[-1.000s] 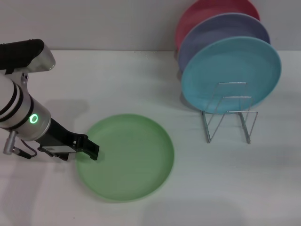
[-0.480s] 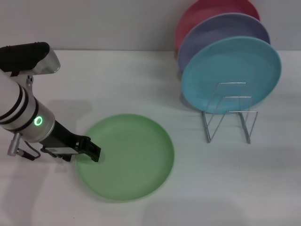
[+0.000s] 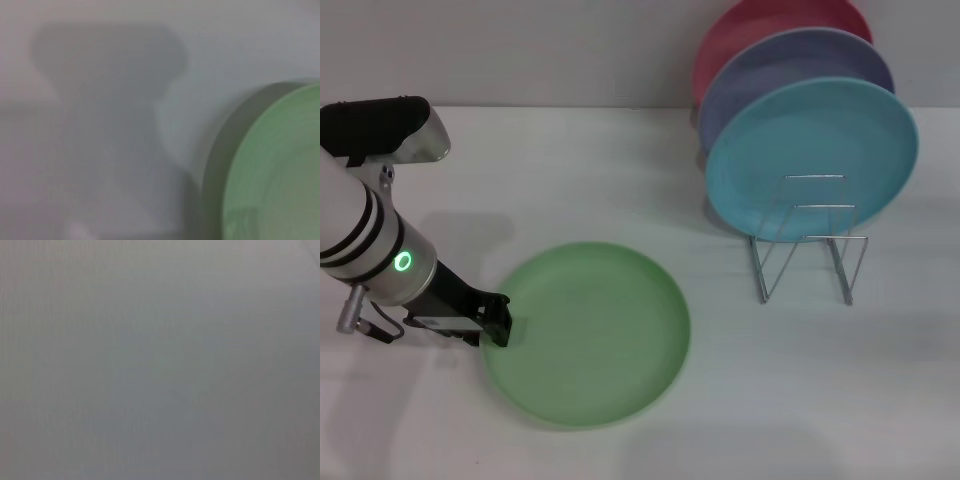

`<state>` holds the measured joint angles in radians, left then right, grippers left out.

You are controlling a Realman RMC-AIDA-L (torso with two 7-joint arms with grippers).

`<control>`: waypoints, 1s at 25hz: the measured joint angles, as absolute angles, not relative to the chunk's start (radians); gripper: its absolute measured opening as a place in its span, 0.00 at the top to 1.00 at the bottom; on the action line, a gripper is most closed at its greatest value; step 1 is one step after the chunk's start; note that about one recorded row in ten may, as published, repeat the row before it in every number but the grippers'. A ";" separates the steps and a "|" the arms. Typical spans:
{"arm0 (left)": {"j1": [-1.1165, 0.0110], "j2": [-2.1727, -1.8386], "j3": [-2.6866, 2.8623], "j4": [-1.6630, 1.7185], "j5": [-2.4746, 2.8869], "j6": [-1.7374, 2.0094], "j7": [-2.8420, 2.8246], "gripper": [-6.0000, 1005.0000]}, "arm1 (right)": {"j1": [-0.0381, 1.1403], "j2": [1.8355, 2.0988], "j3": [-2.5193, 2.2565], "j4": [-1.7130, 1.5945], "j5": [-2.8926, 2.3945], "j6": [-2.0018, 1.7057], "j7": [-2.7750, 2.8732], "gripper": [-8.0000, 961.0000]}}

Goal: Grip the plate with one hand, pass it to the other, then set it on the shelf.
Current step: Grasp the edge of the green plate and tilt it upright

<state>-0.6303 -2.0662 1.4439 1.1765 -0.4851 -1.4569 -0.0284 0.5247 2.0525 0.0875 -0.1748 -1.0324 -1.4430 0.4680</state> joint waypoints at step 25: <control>-0.642 -2.063 1.456 1.161 -0.456 -1.452 -0.023 0.80 | 0.527 2.057 0.087 -0.176 -1.032 -1.456 0.471 0.27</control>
<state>-0.6419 -2.0634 1.4558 1.1612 -0.4556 -1.4524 -0.0230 0.5268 2.0569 0.0871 -0.1765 -1.0323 -1.4563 0.4710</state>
